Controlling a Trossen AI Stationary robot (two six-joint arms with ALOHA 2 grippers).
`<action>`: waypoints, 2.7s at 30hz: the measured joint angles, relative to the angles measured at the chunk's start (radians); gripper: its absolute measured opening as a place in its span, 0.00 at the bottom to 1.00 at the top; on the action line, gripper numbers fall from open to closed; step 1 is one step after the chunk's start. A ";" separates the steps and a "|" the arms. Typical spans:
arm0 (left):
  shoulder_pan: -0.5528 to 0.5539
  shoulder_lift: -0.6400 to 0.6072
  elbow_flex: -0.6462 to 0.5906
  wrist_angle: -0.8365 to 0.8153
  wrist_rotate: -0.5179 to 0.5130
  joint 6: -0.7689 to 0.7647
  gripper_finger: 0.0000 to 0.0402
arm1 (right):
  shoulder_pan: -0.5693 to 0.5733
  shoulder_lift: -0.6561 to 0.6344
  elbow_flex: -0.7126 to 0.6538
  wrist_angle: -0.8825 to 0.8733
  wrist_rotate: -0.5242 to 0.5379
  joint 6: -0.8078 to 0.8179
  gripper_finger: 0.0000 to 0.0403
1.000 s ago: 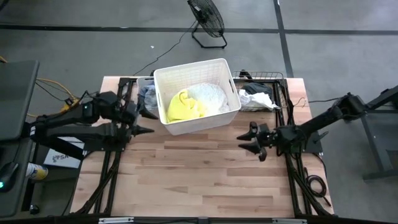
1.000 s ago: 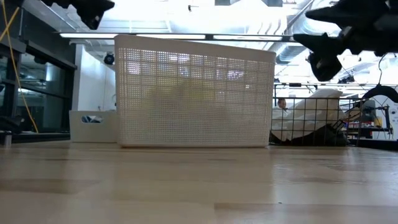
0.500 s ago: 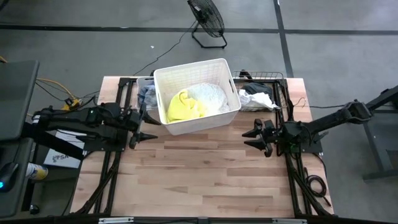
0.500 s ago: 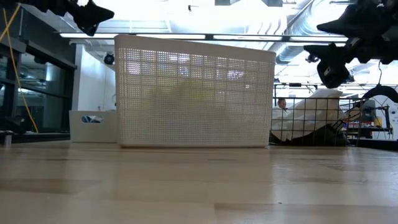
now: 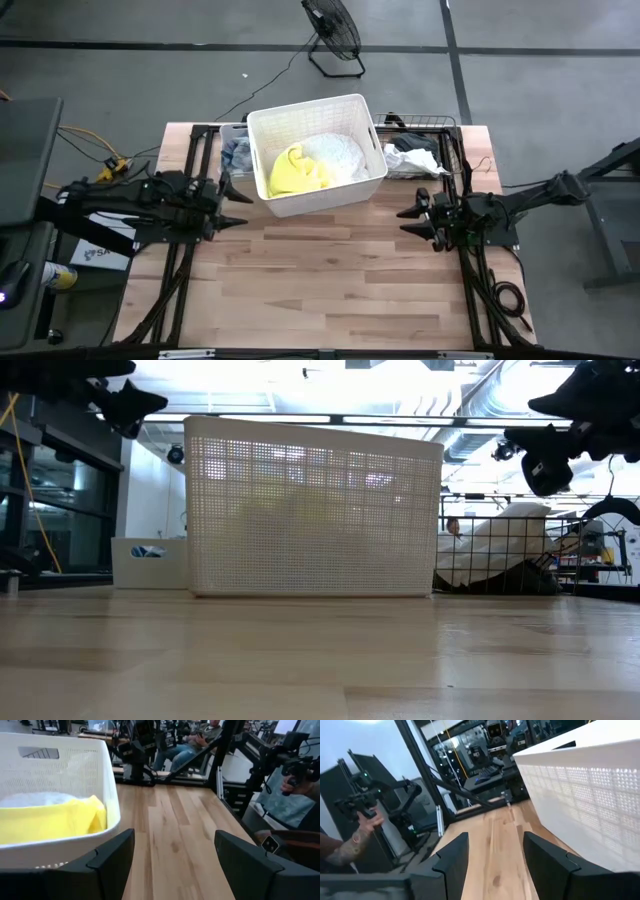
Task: Pick & Place Cloths
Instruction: Return to Home Position
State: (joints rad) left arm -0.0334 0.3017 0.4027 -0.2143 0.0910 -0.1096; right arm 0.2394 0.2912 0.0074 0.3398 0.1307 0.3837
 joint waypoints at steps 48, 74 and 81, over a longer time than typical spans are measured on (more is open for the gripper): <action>0.000 -0.118 -0.359 0.386 0.048 0.045 0.68 | -0.191 -0.285 -0.002 -0.309 -0.229 0.076 0.45; 0.000 -0.246 -0.378 0.208 -0.074 0.056 0.68 | -0.196 -0.284 -0.002 -0.305 -0.180 -0.023 0.45; 0.000 -0.246 -0.379 0.205 -0.081 0.056 0.68 | -0.194 -0.283 -0.002 -0.305 -0.183 -0.111 0.45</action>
State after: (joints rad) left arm -0.0330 0.0559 0.0238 -0.0090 0.0097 -0.0540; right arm 0.0456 0.0082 0.0055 0.0349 -0.0521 0.2729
